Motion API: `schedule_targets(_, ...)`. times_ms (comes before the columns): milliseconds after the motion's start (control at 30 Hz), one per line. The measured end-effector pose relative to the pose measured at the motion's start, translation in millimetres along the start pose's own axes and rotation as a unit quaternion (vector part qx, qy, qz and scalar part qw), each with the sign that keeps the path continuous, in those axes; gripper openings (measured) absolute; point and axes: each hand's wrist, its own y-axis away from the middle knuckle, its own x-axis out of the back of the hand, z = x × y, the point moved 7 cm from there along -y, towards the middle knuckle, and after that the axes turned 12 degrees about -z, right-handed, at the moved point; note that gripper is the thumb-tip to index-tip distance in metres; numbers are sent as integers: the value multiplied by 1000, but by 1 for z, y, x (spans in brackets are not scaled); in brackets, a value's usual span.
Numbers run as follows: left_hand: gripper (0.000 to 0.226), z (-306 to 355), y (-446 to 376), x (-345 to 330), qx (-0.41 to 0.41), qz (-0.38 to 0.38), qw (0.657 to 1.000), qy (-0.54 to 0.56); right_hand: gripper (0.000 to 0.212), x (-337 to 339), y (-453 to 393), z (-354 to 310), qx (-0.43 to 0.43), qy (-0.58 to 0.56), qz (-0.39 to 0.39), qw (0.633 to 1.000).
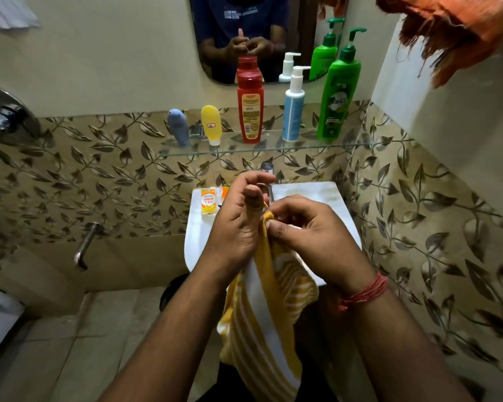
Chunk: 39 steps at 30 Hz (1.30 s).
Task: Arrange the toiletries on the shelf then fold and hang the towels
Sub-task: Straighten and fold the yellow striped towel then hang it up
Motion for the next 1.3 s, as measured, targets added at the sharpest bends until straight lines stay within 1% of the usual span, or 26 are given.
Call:
schedule_targets(33,47,-3,1,2,11,-6,1000,0,8,-2,-1,2,-8,2,8,1000)
schedule_targets(133,17,-15,6,11,36,-18,999,9,8,-8,-4,8,-32,-2,22,999)
schedule_targets(233,24,-25,13,22,57,-32,998,-3,10,-13,-5,11,-34,11,31,999)
schedule_targets(300,22,-36,19,31,104,-40,994,2,8,-16,-6,13,-35,22,32,999)
schedule_targets(367,18,-46,24,40,147,-26,989,13,6,-19,-7,16,-40,28,28,998)
schedule_targets(400,15,-48,24,44,155,-12,988,19,6,-21,-8,16,-42,36,27,998)
schedule_targets(467,13,-46,22,49,136,30,990,30,6,-22,-12,15,-32,61,42,997)
schedule_targets(533,18,-42,18,50,105,63,992,40,5,-19,-16,9,-6,101,78,992)
schedule_targets(600,22,-40,14,51,84,79,992,47,4,-16,-19,1,21,132,110,985)
schedule_targets(667,22,-37,10,52,69,91,992,45,2,-14,-20,-3,37,140,135,980)
schedule_targets(800,21,-38,5,51,67,129,988,53,5,-8,-25,-6,35,197,189,961)
schedule_targets(900,18,-46,4,50,86,153,982,68,5,-3,-33,-2,7,192,189,963)
schedule_targets(1000,19,-49,0,47,96,160,981,61,7,3,-38,2,-8,200,188,961)
schedule_targets(1167,18,-51,-8,41,101,158,980,61,13,11,-47,10,-38,223,169,959)
schedule_targets(1300,16,-51,-13,36,100,136,985,46,17,13,-53,11,-29,262,164,951)
